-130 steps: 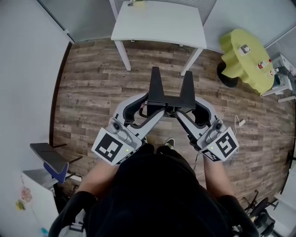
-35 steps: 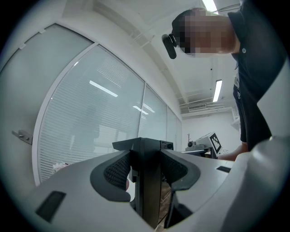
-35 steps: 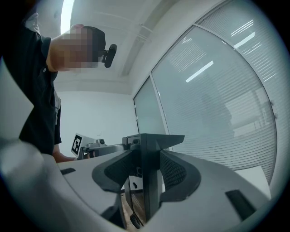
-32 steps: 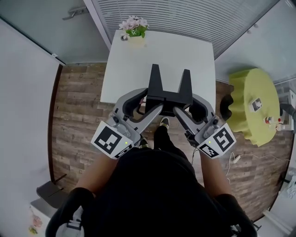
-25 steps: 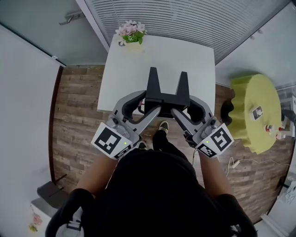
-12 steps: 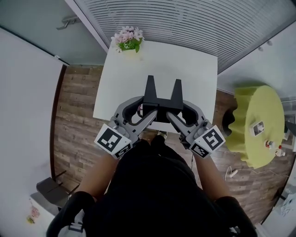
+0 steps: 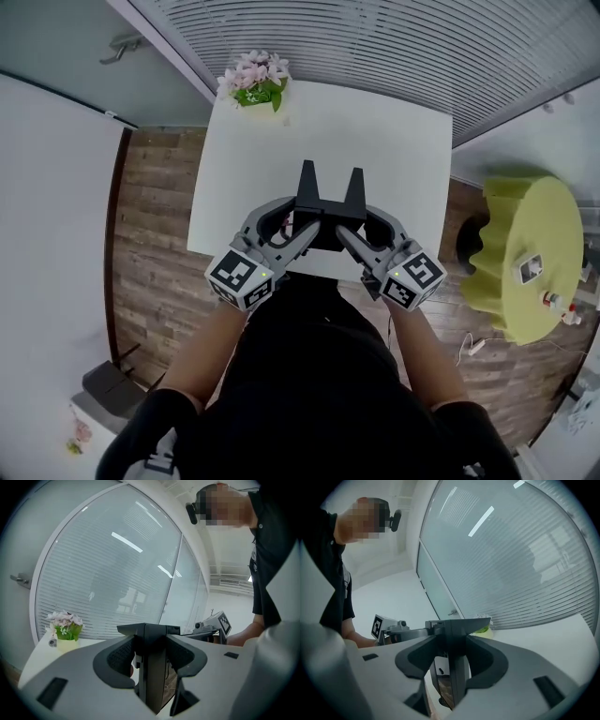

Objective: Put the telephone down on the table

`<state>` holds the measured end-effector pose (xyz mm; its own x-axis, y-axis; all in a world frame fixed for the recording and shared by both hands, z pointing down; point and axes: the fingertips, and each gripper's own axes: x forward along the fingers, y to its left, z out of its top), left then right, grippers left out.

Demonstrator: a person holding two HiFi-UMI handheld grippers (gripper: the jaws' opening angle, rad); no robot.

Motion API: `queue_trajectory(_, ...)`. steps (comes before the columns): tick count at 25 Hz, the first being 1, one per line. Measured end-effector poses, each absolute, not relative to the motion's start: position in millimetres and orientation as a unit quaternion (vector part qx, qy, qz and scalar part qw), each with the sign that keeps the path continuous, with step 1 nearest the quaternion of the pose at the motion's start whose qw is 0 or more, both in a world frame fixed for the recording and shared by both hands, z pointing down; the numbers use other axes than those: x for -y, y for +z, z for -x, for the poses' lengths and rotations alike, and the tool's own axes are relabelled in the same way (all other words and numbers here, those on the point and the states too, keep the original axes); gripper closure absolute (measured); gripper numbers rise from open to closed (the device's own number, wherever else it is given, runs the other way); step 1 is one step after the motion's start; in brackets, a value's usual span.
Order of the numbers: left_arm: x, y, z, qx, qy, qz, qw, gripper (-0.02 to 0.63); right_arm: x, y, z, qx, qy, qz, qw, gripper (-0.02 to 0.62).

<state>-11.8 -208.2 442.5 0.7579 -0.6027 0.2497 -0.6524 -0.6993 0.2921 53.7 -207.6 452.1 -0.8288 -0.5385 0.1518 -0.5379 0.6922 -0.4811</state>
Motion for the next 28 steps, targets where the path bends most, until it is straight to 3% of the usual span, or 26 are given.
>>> queue_trajectory(28,320.0,592.3,16.9,0.293,0.113,-0.901,0.299,0.396,313.2,598.6,-48.5,-0.866,-0.371,0.330,-0.063,0.387)
